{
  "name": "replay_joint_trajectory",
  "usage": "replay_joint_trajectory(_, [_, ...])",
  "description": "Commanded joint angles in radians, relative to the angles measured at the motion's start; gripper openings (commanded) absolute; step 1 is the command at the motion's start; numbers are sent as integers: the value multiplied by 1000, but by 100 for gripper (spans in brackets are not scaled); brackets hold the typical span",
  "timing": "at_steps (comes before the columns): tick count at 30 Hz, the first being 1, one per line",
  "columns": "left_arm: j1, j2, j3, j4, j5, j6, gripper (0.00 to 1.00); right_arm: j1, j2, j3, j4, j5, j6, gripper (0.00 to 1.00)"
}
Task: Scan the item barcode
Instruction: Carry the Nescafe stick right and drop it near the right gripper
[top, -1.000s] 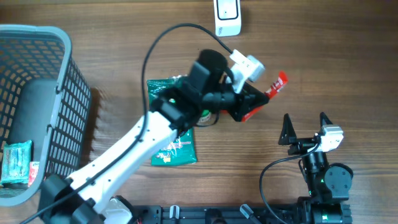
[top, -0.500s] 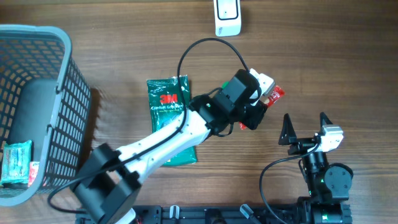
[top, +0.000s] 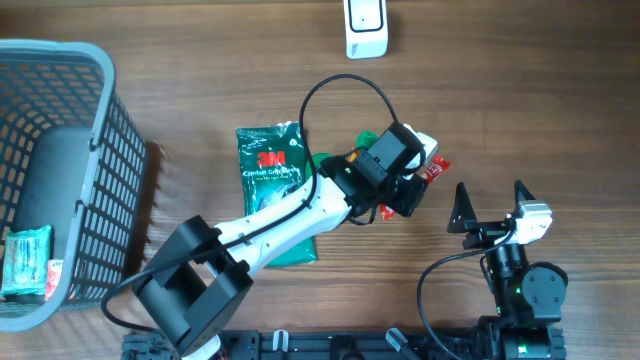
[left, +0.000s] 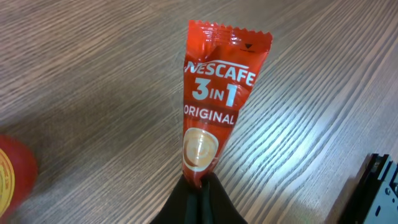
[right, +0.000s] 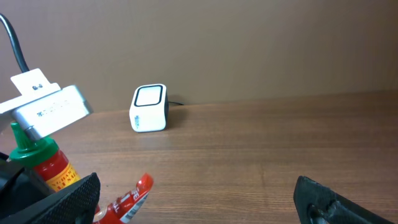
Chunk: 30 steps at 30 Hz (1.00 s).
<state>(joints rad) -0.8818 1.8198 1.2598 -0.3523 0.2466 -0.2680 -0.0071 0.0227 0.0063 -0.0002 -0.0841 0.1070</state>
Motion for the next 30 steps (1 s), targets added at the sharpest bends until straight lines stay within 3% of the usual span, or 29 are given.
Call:
replay_joint_trajectory(1, [-5,20,-11,-8,-40,-5,6,3,2,-1,3,9,-10,100])
replay_joint_trajectory(8, [-18,106,-18,-16,-39,-14,7,3,2,-1,3,9,-10,100])
replay_joint_trajectory(15, [-29,109,-18,-15,-39,-29,24,3,2,-1,3,9,-10,100])
replay_joint_trajectory(25, [-31,102,-18,-36,-39,-40,18,3,2,-1,3,9,-10,100])
replay_joint_trajectory(30, [-31,59,-18,-152,-38,-55,17,3,2,-1,2,9,-10,100])
